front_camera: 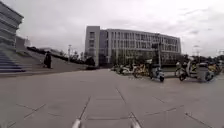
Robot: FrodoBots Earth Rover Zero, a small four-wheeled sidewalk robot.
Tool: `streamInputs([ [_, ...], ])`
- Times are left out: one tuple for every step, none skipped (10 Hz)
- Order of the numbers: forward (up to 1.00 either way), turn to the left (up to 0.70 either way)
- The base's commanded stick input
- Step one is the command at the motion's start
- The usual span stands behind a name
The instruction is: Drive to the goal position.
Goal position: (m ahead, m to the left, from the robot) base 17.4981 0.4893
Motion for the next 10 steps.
streamInputs([
  [1.0,0.0],
  [1.0,0.0],
  [1.0,0.0],
  [1.0,0.0],
  [1.0,0.0],
  [1.0,0.0],
  [1.0,0.0],
  [1.0,-0.03],
  [1.0,-0.25],
  [1.0,-0.34],
])
